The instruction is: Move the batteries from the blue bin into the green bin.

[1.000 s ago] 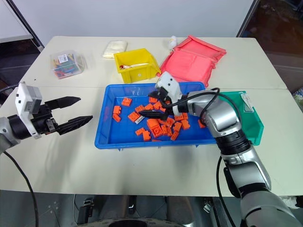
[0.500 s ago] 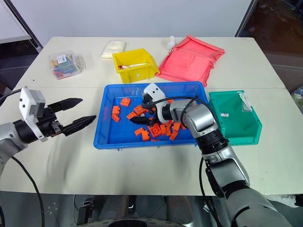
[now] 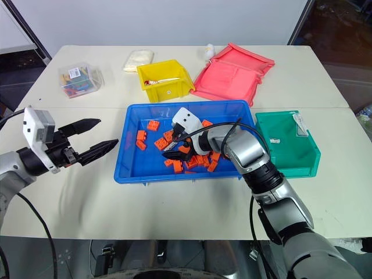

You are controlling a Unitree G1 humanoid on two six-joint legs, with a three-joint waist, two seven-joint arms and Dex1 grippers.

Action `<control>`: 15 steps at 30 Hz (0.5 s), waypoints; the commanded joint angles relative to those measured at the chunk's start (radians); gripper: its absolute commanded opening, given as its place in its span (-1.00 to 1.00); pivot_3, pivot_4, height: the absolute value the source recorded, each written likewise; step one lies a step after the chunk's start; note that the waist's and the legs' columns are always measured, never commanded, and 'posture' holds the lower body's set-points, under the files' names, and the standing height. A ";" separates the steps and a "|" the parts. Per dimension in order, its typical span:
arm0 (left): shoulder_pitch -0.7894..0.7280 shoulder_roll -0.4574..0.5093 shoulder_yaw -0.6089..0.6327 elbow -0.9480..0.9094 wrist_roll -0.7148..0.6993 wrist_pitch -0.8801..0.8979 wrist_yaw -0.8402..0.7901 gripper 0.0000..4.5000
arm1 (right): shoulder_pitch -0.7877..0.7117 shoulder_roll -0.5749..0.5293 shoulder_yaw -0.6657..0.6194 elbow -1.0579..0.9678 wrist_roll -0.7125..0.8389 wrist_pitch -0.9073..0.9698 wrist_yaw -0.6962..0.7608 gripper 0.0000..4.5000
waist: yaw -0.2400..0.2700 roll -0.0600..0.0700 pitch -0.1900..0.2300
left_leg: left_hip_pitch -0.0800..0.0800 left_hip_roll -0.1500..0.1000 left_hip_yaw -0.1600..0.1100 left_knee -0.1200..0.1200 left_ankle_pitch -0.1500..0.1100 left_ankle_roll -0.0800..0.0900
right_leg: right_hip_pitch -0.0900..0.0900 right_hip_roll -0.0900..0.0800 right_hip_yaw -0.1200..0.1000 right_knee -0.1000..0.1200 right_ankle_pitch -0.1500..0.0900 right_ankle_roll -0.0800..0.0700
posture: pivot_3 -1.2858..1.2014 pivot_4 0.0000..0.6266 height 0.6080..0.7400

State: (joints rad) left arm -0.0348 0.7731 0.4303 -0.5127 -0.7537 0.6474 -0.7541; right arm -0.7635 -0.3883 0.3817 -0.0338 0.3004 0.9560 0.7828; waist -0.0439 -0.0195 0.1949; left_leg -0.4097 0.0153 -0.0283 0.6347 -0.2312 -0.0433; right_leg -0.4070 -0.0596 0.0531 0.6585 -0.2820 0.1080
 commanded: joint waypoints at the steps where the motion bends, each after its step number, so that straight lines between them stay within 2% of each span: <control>1: -0.008 -0.004 -0.006 -0.019 0.004 -0.024 0.010 1.00 | 0.003 0.015 0.020 -0.013 -0.014 -0.011 -0.002 0.98 | 0.000 0.000 0.000 | 0.000 0.000 0.000 0.000 0.000 0.000 | 0.000 0.000 0.000 0.000 0.000 0.000 | 0.03 -0.52 1.00; 9: -0.011 -0.008 -0.015 -0.023 0.006 -0.031 0.028 1.00 | 0.006 0.019 0.061 0.028 -0.045 -0.037 0.024 0.98 | 0.000 0.000 0.000 | 0.000 0.000 0.000 0.000 0.000 0.000 | 0.000 0.000 0.000 0.000 0.000 0.000 | 0.03 -0.52 1.00; 15: -0.013 -0.016 -0.027 -0.027 0.011 -0.033 0.042 1.00 | -0.027 0.044 0.116 0.146 -0.133 -0.161 0.035 0.98 | -0.002 0.000 0.000 | 0.000 0.000 0.000 0.000 0.000 0.000 | 0.000 0.000 0.000 0.000 0.000 0.000 | 0.03 -0.52 1.00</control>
State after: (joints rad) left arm -0.0409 0.7587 0.4003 -0.5128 -0.7482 0.6395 -0.7158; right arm -0.7714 -0.3567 0.4760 0.0788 0.1970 0.8242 0.8130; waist -0.0457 -0.0197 0.1948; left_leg -0.4088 0.0154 -0.0282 0.6347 -0.2312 -0.0433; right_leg -0.4066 -0.0593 0.0531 0.6584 -0.2821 0.1080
